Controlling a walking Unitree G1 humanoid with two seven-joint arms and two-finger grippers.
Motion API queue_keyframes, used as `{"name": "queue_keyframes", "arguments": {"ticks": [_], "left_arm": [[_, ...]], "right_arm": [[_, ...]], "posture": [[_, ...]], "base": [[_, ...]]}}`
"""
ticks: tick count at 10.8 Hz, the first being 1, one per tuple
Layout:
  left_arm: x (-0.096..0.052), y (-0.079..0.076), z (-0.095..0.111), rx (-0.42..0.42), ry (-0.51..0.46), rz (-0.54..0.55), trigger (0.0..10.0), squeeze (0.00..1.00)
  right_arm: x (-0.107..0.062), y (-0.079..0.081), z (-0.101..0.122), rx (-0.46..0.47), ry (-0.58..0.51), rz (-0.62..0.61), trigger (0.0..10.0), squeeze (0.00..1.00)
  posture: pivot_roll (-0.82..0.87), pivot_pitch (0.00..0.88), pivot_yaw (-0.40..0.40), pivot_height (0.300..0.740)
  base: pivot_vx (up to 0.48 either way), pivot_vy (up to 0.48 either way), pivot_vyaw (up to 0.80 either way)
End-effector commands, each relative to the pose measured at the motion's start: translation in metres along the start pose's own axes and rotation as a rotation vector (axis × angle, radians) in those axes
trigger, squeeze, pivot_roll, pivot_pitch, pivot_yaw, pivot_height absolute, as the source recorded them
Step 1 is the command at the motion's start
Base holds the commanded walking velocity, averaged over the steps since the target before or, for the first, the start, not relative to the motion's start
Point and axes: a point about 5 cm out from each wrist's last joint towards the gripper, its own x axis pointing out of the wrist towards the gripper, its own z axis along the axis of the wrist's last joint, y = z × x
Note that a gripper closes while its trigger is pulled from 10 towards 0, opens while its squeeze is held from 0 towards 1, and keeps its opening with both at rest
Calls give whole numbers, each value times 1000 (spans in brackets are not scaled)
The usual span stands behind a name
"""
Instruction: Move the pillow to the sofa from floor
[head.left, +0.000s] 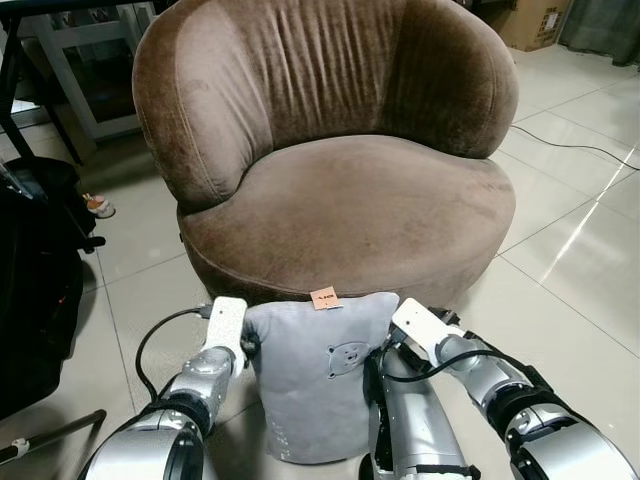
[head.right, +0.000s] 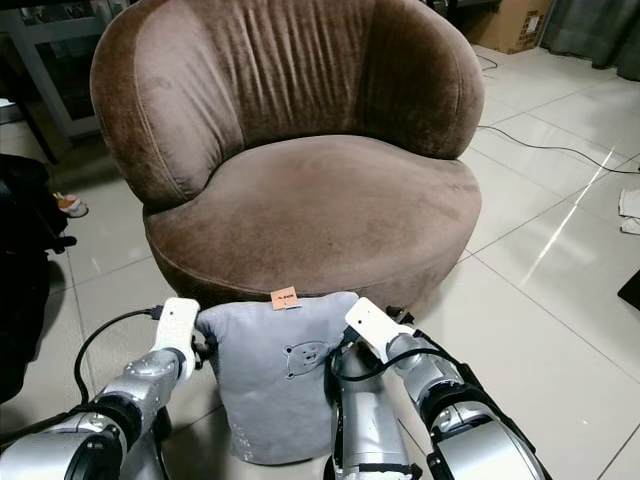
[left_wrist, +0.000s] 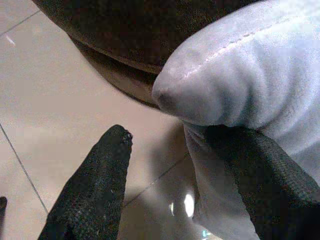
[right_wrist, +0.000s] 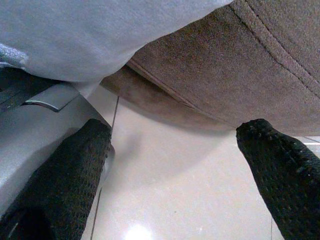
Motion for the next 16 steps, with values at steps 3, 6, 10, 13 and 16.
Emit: {"name": "queue_keyframes", "arguments": {"ticks": [3,6,10,13,16], "left_arm": [[0,-2,3,-16,-11,-9,10000,1000],[0,-3,2,-39,-6,-18,10000,1000],[0,-5,3,-5,-15,-27,10000,1000],[0,-7,2,4,-17,-28,10000,1000],[0,-8,1,7,-19,-34,10000,1000]], "right_arm": [[-2,45,-34,-14,157,167,10000,0],[-3,45,-35,-17,158,168,10000,0],[-3,45,-38,-24,162,170,10000,0],[-4,46,-39,-26,164,172,10000,0],[-4,46,-41,-29,166,173,10000,0]], "posture": [[-173,0,23,381],[-171,0,19,381],[-176,0,18,381],[-179,0,20,381],[-180,0,21,381]], "base": [[0,0,0],[0,0,0],[0,0,0],[0,0,0],[0,0,0]]}}
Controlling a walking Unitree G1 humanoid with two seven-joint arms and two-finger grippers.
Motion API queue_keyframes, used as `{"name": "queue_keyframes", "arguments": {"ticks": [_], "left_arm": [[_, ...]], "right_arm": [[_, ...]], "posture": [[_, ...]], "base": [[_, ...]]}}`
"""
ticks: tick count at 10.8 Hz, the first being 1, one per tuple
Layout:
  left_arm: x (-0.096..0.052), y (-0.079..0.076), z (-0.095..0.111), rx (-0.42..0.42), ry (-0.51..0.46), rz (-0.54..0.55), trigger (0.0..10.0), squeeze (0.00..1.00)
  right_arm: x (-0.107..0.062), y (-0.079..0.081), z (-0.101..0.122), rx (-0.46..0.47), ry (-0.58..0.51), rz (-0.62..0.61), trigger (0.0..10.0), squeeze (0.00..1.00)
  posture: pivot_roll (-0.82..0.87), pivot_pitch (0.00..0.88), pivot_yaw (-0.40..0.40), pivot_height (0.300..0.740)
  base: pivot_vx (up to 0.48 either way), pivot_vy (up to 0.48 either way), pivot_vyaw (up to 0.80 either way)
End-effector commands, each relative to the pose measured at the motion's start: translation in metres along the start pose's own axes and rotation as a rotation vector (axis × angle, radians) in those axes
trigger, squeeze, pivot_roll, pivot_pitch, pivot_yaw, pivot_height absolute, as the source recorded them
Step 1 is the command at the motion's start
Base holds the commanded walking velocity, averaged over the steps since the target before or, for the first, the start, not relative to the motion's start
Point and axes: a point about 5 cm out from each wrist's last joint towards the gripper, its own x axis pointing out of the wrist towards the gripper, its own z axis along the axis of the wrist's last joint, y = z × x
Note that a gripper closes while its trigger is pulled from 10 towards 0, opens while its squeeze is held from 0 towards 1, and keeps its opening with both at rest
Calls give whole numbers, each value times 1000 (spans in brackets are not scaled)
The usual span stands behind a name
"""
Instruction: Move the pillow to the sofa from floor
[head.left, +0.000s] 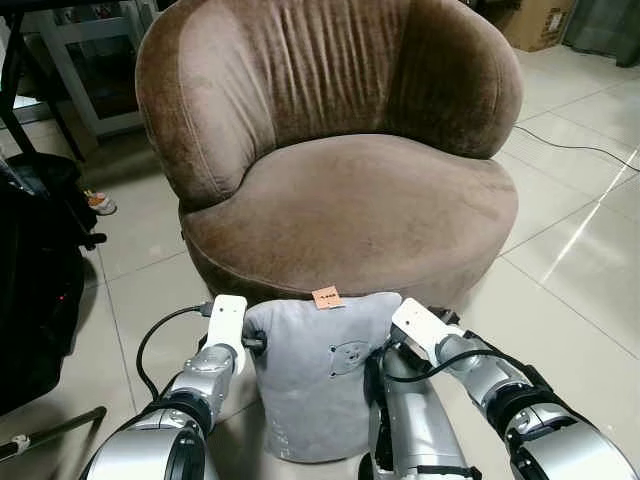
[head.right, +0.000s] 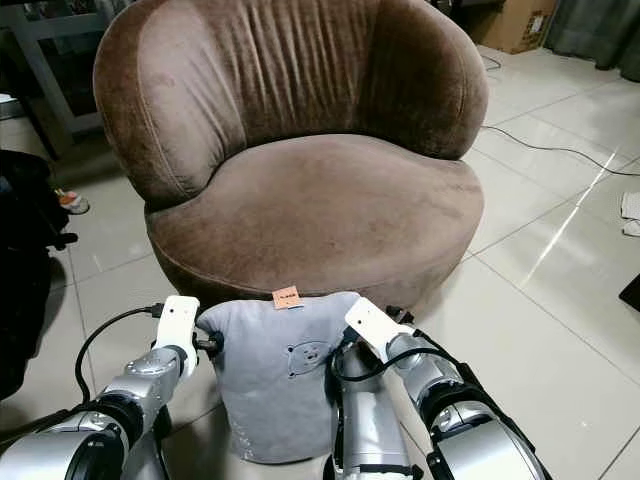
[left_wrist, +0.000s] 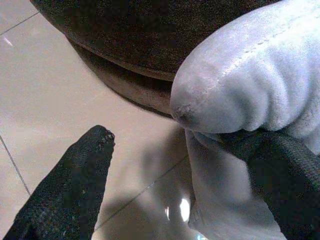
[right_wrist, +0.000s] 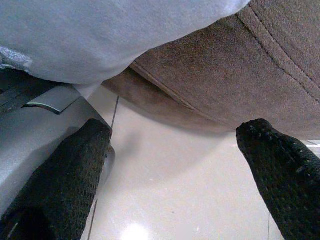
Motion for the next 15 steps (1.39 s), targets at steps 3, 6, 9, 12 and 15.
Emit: {"name": "queue_keyframes", "arguments": {"ticks": [3,6,9,12,15], "left_arm": [[0,-6,0,21,-5,-22,10000,1000],[1,-7,2,19,-14,-32,10000,1000],[1,-7,3,26,-14,-32,10000,1000],[1,-6,9,87,-14,-85,10000,1000],[2,2,31,220,-30,-120,10000,0]], "right_arm": [[-4,48,-42,-23,167,173,10000,0],[-4,48,-43,-27,168,174,10000,0],[-4,48,-42,-25,167,174,10000,0],[-4,48,-41,-20,168,178,10000,0],[-4,48,-43,-36,196,173,10000,0]], "posture": [[-183,0,20,381],[-184,0,20,381],[-186,0,22,381],[-197,0,27,381],[-211,0,42,381]], "base": [[0,0,0],[0,0,0],[0,0,0],[0,0,0],[0,0,0]]}}
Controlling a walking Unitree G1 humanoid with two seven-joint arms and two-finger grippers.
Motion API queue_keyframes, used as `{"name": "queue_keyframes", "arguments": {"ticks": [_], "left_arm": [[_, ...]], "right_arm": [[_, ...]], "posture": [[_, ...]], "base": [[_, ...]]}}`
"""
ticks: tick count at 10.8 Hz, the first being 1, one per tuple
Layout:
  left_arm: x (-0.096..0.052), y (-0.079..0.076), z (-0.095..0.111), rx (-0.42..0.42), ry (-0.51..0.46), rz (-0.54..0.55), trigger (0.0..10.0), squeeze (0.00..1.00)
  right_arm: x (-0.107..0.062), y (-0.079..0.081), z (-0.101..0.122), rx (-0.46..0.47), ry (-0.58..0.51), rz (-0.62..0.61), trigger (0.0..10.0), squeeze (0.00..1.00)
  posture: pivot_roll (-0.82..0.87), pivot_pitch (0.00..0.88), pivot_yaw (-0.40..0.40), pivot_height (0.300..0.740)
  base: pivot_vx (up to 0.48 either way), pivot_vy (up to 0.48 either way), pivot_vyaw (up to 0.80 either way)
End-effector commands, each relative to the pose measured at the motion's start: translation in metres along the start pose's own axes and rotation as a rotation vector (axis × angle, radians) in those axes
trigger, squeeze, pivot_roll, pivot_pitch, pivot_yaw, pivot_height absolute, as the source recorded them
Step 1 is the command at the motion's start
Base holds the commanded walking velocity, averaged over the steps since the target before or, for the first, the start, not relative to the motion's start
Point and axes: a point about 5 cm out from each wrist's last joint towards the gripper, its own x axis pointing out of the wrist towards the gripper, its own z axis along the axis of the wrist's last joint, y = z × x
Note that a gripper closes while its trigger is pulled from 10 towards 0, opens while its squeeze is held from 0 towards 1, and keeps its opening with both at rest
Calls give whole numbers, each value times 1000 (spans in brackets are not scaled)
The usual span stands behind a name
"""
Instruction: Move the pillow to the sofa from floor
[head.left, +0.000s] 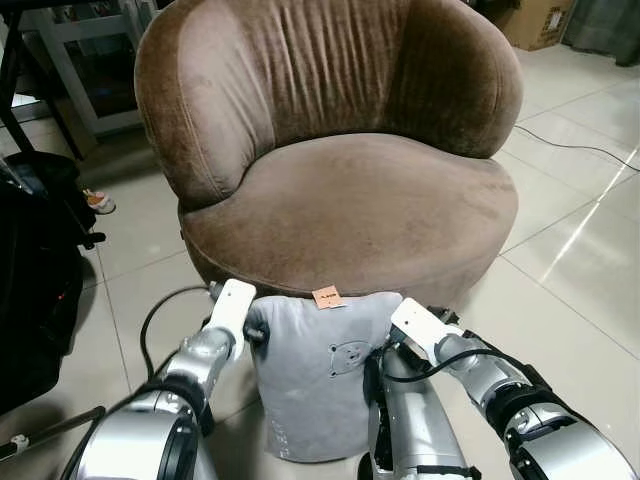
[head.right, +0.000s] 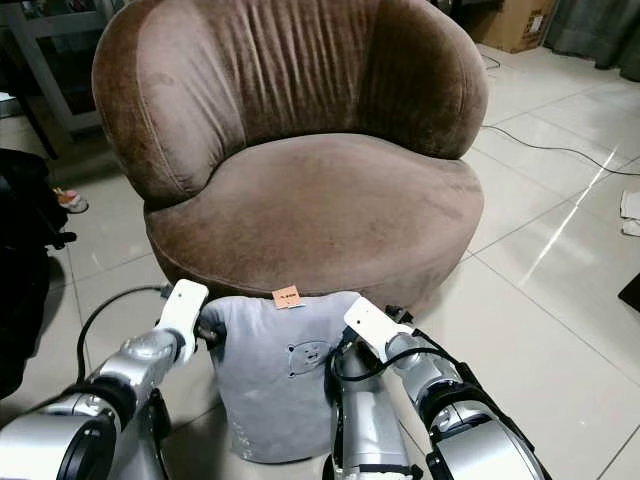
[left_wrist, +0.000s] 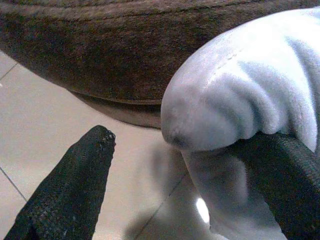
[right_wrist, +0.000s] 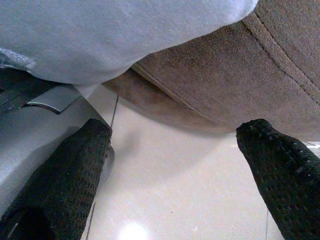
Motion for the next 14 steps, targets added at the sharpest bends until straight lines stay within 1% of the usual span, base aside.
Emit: {"name": "queue_keyframes", "arguments": {"ticks": [1,2,3,4,7,9,14], "left_arm": [[2,-1,16,39,-20,-13,10000,0],[2,-4,18,52,-33,-25,10000,0],[2,-5,18,64,-32,-28,7216,0],[3,-8,16,85,-22,-23,0,0],[4,-14,14,66,-17,-45,0,0],[4,-19,13,87,-18,-62,0,0],[4,-24,9,92,-8,-88,0,0]], "right_arm": [[-4,49,-43,-12,189,168,10000,0],[-4,49,-44,-3,191,178,10000,0],[-5,50,-44,-5,192,181,10000,0],[-5,50,-45,-10,196,184,10000,0],[-5,51,-46,-11,198,190,10000,0],[-5,51,-47,-15,198,190,10000,0],[-6,53,-49,-10,204,192,10000,0]], "posture": [[-219,0,47,381],[-224,0,49,381],[-227,0,51,381],[-227,0,52,381],[-230,0,53,381],[-233,0,54,381],[-240,0,55,381]], "base": [[0,0,0],[0,0,0],[0,0,0],[0,0,0],[0,0,0],[0,0,0],[0,0,0]]}}
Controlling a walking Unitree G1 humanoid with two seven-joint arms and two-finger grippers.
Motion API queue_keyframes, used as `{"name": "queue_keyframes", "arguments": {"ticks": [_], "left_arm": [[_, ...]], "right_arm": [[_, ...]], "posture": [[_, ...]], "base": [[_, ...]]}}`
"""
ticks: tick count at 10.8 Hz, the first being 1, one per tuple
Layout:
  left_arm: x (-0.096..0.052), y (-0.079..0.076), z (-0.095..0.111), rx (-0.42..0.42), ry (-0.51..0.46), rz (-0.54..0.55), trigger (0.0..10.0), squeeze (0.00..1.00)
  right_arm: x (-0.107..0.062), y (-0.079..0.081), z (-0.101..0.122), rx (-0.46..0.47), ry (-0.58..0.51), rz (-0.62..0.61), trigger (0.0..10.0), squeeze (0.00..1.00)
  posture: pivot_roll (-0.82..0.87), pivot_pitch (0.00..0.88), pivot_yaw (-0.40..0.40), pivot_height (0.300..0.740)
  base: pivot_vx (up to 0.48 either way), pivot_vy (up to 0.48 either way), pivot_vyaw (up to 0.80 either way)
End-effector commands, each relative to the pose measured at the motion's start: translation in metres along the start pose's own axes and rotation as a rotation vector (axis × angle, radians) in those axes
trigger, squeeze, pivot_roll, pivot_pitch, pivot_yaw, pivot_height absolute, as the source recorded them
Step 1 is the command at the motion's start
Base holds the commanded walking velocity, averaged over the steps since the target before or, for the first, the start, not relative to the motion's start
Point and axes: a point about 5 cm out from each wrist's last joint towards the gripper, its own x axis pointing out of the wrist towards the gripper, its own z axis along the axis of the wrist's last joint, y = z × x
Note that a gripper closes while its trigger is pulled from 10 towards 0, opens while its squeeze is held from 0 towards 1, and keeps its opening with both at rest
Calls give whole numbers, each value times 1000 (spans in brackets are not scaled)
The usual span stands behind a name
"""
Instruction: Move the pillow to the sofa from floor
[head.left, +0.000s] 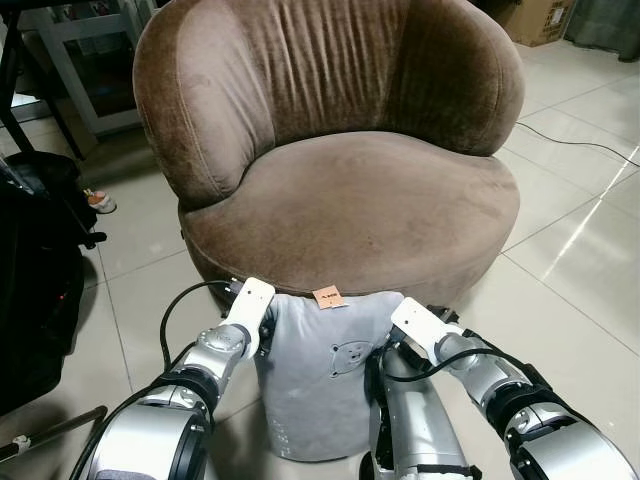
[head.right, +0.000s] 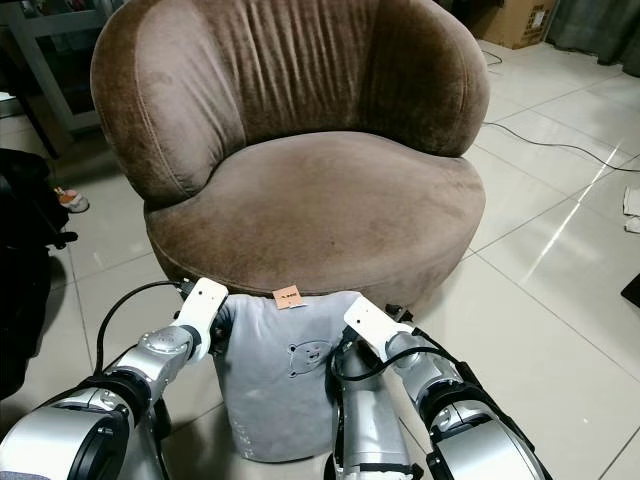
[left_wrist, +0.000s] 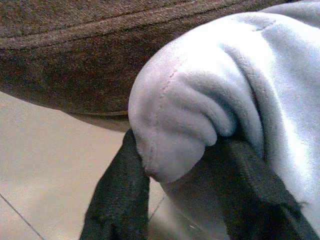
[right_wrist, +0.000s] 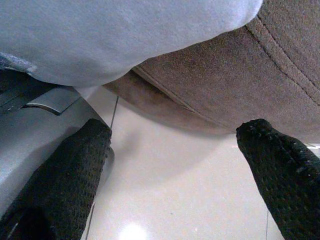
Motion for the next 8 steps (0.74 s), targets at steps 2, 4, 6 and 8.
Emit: {"name": "queue_keyframes", "arguments": {"ticks": [2,4,6,8], "left_arm": [[1,-10,-1,24,6,-70,0,0],[1,-17,-9,104,44,-128,0,0],[1,-22,-16,133,69,-151,0,0],[1,-27,-19,139,78,-159,0,0]], "right_arm": [[-6,55,-50,-3,206,197,10000,0],[-7,56,-51,1,207,195,10000,0],[-8,55,-55,8,214,192,10000,0],[-10,54,-61,6,229,196,10000,0]], "posture": [[-244,0,58,381],[-252,0,62,381],[-284,15,55,381],[-311,28,39,381]], "base": [[0,0,0],[0,0,0],[0,0,0],[0,0,0]]}}
